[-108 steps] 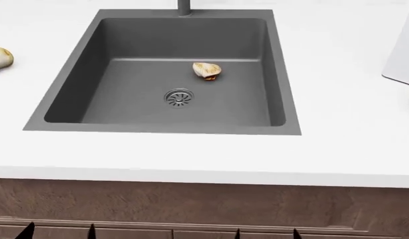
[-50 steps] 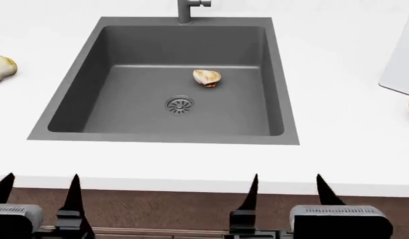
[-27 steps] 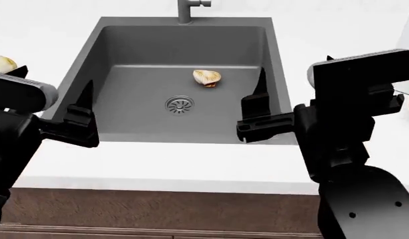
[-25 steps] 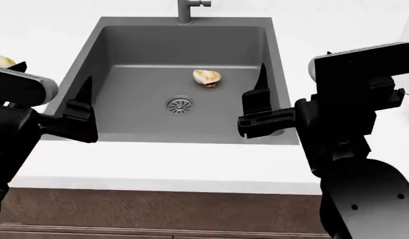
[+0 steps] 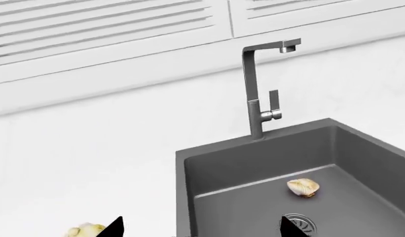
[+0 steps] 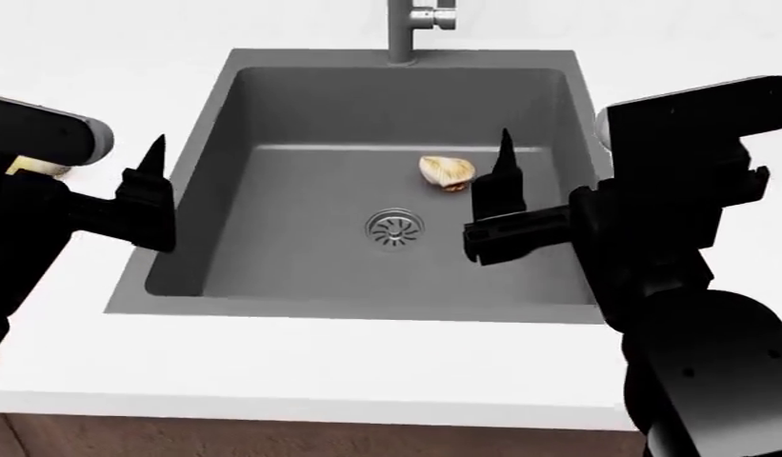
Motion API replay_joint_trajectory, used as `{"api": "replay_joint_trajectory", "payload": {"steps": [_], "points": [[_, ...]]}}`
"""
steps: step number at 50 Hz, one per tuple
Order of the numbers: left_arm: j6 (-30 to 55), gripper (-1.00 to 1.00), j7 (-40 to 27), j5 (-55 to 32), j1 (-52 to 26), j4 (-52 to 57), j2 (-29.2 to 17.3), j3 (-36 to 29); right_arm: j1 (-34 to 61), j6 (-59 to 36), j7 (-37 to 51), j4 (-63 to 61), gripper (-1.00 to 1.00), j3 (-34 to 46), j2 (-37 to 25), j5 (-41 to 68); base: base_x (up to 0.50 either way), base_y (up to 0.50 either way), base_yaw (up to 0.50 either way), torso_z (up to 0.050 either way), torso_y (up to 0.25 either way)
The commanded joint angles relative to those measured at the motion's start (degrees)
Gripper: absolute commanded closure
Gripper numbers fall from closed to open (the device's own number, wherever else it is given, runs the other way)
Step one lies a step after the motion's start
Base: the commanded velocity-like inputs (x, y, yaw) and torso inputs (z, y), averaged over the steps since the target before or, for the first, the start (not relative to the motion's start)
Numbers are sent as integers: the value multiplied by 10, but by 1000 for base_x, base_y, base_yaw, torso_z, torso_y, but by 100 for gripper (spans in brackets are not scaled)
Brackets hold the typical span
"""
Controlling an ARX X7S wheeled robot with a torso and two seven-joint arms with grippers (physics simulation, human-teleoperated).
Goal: Turn on the sink faucet.
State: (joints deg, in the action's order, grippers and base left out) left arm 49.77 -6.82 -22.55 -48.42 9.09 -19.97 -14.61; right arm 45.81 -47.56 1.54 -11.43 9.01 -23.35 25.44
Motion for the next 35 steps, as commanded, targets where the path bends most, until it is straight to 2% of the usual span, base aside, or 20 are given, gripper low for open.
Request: {"api": "replay_joint_trajectory", "payload": {"steps": [1,9,35], "points": [[5,-100,2,1,-10,-9,-4,-7,-8,9,-5,7,-100,-1,3,6,285,207,0,0,0],[0,-100,2,1,-6,-14,1,-13,-10,17,-3,11,-100,-7,2,6,294,85,0,0,0],[-5,-100,2,-3,4,-17,-5,-12,-4,12,-8,9,-100,-3,-8,11,384,-55,0,0,1]]}}
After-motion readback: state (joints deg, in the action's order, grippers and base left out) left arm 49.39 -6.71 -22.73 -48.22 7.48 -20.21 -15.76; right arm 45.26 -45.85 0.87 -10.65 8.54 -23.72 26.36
